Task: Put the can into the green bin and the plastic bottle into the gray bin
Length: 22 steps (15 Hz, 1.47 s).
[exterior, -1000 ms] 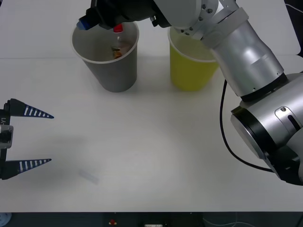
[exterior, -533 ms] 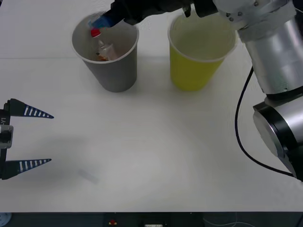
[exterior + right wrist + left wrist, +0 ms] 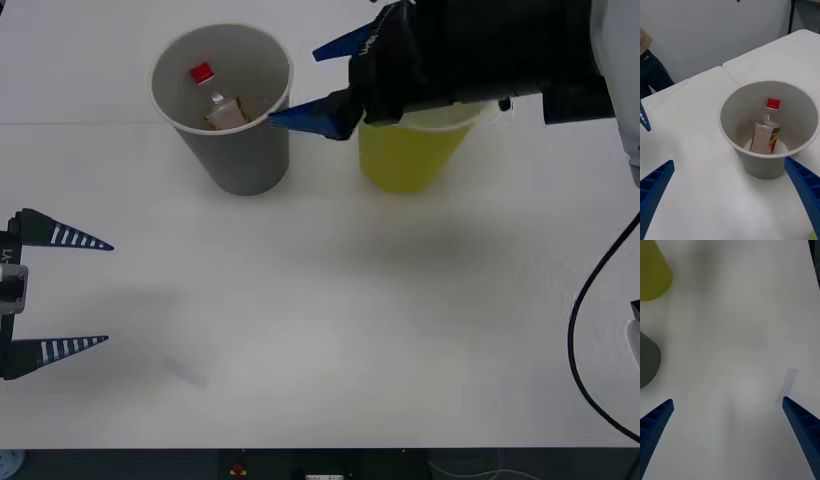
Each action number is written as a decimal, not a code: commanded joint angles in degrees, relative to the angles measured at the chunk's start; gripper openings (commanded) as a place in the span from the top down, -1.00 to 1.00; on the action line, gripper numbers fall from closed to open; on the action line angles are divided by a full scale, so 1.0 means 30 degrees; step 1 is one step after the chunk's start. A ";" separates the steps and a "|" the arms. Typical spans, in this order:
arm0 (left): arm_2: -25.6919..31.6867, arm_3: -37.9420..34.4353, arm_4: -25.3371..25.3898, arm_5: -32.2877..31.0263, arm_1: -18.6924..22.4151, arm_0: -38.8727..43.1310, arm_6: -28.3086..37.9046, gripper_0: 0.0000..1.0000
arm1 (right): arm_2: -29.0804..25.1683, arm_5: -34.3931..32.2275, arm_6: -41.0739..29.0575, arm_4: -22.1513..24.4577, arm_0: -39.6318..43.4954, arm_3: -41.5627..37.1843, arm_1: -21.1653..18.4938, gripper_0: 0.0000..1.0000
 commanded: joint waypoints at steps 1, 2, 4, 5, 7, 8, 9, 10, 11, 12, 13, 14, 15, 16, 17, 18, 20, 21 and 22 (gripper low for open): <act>0.0000 0.0001 0.0000 0.0000 0.0000 0.0000 0.0000 -1.00 | -0.0675 0.0026 0.1293 -0.1702 0.1915 -0.1523 -0.1504 -1.00; 0.0000 0.0001 0.0000 0.0000 0.0000 0.0000 0.0000 -1.00 | -0.0704 0.0026 0.1322 -0.2142 0.2530 -0.2255 -0.2266 -1.00; 0.0000 0.0001 0.0000 0.0000 0.0000 0.0000 0.0000 -1.00 | -0.1231 0.0026 0.1351 -0.2640 0.4054 -0.3720 -0.3116 -1.00; 0.0000 0.0001 0.0000 0.0000 0.0000 0.0000 0.0000 -1.00 | -0.1554 0.0026 0.1468 -0.2845 0.4786 -0.4423 -0.3526 -1.00; 0.0000 0.0001 0.0000 0.0000 0.0000 0.0000 0.0000 -1.00 | -0.2081 0.0026 0.1820 -0.3548 0.6105 -0.5390 -0.4405 -1.00; 0.0000 0.0001 0.0000 0.0000 0.0000 0.0000 0.0000 -1.00 | -0.2462 0.0026 0.2406 -0.3870 0.6925 -0.5829 -0.4903 -1.00; 0.0000 0.0001 0.0000 0.0000 0.0000 0.0000 0.0000 -1.00 | -0.2901 -0.0003 0.3314 -0.4486 0.7775 -0.5976 -0.5196 -1.00; 0.0000 0.0001 0.0000 0.0000 0.0000 0.0000 0.0000 -1.00 | -0.3282 -0.0003 0.4046 -0.5013 0.8419 -0.5976 -0.5401 -1.00; 0.0000 0.0001 0.0000 0.0000 0.0000 0.0000 0.0000 -1.00 | -0.3780 -0.0003 0.5130 -0.5570 0.9415 -0.6034 -0.5752 -1.00; 0.0000 0.0001 0.0000 0.0000 0.0000 0.0000 0.0000 -1.00 | -0.4102 -0.0003 0.5834 -0.5804 1.0060 -0.6152 -0.5987 -1.00; 0.0000 0.0001 0.0000 0.0000 0.0000 0.0000 0.0000 -1.00 | -0.4600 -0.0003 0.6918 -0.6390 1.0997 -0.6181 -0.6397 -1.00; 0.0000 0.0001 0.0000 0.0000 0.0000 0.0000 0.0000 -1.00 | -0.5011 -0.0003 0.7679 -0.6800 1.1700 -0.6181 -0.6749 -1.00; 0.0000 0.0001 0.0000 0.0000 0.0000 0.0000 0.0000 -1.00 | -0.5479 -0.0003 0.8529 -0.7298 1.2550 -0.6181 -0.7100 -1.00; 0.0000 0.0001 0.0000 0.0000 0.0000 0.0000 0.0000 -1.00 | -0.5802 -0.0003 0.9056 -0.7533 1.3077 -0.6181 -0.7276 -1.00; 0.0000 0.0001 0.0000 0.0000 0.0000 0.0000 0.0000 -1.00 | -0.6300 -0.0033 0.9759 -0.7855 1.3839 -0.6181 -0.7481 -1.00; 0.0000 0.0001 0.0000 0.0000 0.0000 0.0000 0.0000 -1.00 | -0.6651 -0.0062 1.0287 -0.8001 1.4308 -0.6152 -0.7657 -1.00; 0.0000 0.0001 0.0000 0.0000 0.0000 0.0000 0.0000 -1.00 | -0.7266 -0.0121 1.1605 -0.8382 1.5333 -0.5976 -0.8096 -1.00; 0.0000 0.0001 0.0000 0.0000 0.0000 0.0000 0.0000 -1.00 | -0.7413 -0.0179 1.2220 -0.8851 1.5568 -0.5653 -0.8301 -1.00; 0.0000 0.0001 0.0000 0.0000 0.0000 0.0000 0.0000 -1.00 | -0.7559 -0.0531 1.2894 -0.9202 1.5655 -0.5243 -0.8477 -1.00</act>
